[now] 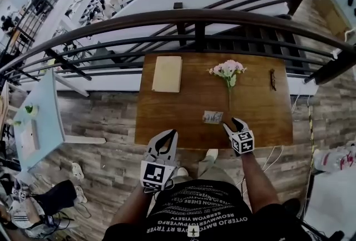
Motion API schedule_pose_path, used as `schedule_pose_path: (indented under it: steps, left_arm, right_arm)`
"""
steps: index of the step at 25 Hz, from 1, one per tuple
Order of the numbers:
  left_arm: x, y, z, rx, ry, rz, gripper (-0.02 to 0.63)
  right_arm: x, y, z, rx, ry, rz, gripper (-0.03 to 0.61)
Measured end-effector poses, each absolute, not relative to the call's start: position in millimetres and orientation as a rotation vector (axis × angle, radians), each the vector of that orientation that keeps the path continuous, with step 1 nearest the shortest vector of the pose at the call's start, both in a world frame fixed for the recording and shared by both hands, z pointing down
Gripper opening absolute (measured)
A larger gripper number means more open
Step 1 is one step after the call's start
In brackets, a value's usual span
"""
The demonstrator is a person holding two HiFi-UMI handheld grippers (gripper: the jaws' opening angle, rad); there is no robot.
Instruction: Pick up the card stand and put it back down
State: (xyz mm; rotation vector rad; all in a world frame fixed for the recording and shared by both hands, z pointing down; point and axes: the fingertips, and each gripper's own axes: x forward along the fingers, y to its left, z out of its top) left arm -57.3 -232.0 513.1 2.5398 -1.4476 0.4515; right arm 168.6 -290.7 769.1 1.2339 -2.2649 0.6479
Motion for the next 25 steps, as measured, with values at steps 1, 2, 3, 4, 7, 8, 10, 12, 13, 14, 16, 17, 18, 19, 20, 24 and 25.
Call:
schedule_pose_path:
  steps: [1,2,3,4,7,8,10,12,13,14,16,17,18,19,20,24,25]
  left_arm:
    - [-59,-227,507,2.549,-1.438,0.409,0.023]
    - [-61,-223,502,2.563,-1.426,0.369,0.023]
    - [-63,-219,496,2.578,-1.417,0.338,0.023]
    - [-65,-216,491,2.595,-1.412,0.317,0.023]
    - [-67,-210,483,2.634,-1.38,0.3,0.023]
    - [-66,-207,482,2.644,-1.367,0.303,0.023]
    - [-65,-201,479,2.666,-1.351,0.309,0.023]
    - [-65,-194,474,2.693,-1.343,0.318,0.023]
    - [-66,-191,471,2.708,-1.338,0.326,0.023]
    - [-67,-187,468,2.722,-1.332,0.331,0.023]
    - [-67,-180,462,2.747,-1.319,0.324,0.023]
    - [-67,-176,459,2.758,-1.314,0.314,0.023]
    - [-67,-172,457,2.767,-1.31,0.306,0.023]
    - [-68,-168,455,2.775,-1.307,0.303,0.023]
    - [-70,-164,453,2.782,-1.306,0.301,0.023]
    - [-79,-144,444,2.807,-1.303,0.281,0.023]
    - [-81,-138,443,2.812,-1.302,0.279,0.023]
  right_arm:
    - [169,-284,760,1.256,-2.261,0.655,0.185]
    - [169,-277,750,1.275,-2.262,0.648,0.161]
    - [169,-271,738,1.295,-2.268,0.627,0.136]
    - [168,-266,725,1.317,-2.277,0.597,0.099]
    - [165,-254,682,1.381,-2.331,0.492,0.017]
    - [163,-249,668,1.4,-2.351,0.463,0.015]
    - [162,-237,640,1.44,-2.38,0.419,0.015]
    - [161,-224,613,1.476,-2.395,0.385,0.014]
    - [160,-218,601,1.491,-2.398,0.367,0.014]
    - [159,-212,589,1.504,-2.399,0.35,0.014]
    - [158,-200,566,1.528,-2.397,0.32,0.014]
    - [158,-195,555,1.541,-2.397,0.306,0.014]
    - [158,-189,545,1.554,-2.397,0.291,0.014]
    - [157,-182,536,1.567,-2.399,0.274,0.014]
    - [155,-176,527,1.577,-2.401,0.255,0.014]
    - [144,-148,505,1.59,-2.407,0.206,0.014]
    - [142,-142,502,1.59,-2.405,0.2,0.014]
